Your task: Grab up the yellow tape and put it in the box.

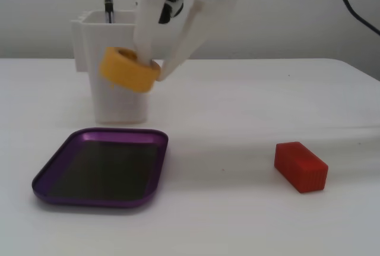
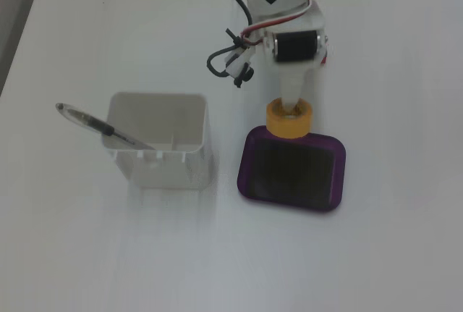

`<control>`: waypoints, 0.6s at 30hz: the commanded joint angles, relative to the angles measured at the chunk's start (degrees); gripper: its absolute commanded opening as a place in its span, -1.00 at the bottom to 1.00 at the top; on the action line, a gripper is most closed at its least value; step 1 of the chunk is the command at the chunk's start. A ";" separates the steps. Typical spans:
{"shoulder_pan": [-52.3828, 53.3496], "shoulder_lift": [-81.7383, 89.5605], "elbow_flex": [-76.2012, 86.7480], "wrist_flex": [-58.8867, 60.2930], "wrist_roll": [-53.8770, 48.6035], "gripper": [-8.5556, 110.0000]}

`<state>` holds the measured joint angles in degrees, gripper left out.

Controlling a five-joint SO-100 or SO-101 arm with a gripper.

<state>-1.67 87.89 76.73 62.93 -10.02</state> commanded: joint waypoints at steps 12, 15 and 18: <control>1.49 -2.46 -3.60 -2.81 5.54 -0.87; 0.97 -5.80 -3.69 -2.90 6.24 -0.87; 1.05 -8.09 -3.87 -3.08 6.24 -0.87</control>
<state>-0.35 80.07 74.88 60.73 -4.04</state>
